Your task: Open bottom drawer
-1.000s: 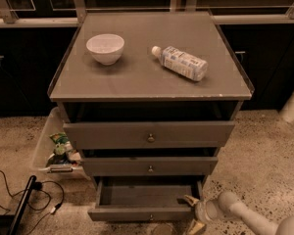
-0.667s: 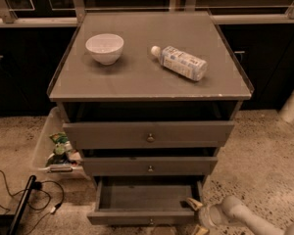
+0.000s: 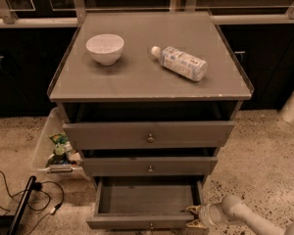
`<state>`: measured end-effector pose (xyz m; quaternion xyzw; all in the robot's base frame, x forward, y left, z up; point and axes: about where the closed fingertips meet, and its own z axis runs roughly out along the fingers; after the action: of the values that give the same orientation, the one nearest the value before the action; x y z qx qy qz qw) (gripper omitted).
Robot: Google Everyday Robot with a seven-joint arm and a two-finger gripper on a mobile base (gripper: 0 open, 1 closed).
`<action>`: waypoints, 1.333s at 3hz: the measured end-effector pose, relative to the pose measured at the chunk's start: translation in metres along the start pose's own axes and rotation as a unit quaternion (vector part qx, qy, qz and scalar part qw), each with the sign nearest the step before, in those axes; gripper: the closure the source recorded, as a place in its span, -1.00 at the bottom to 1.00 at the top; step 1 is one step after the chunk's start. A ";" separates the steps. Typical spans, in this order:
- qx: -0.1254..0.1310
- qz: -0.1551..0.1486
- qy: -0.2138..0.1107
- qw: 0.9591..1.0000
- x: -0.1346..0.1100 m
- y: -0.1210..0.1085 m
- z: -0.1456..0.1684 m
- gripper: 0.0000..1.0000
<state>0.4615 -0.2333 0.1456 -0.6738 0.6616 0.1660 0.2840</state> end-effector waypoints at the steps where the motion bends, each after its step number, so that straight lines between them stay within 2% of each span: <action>1: 0.000 0.000 0.000 1.000 -0.001 0.000 -0.002 0.77; 2: 0.000 0.000 0.000 1.000 -0.001 0.000 -0.001 0.71; 4: 0.000 0.000 0.000 1.000 -0.001 0.000 -0.001 -0.22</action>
Offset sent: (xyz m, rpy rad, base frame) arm 0.0000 0.0000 0.0018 0.0000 0.0000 0.0000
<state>0.4615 -0.2332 0.1474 -0.6739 0.6616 0.1661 0.2840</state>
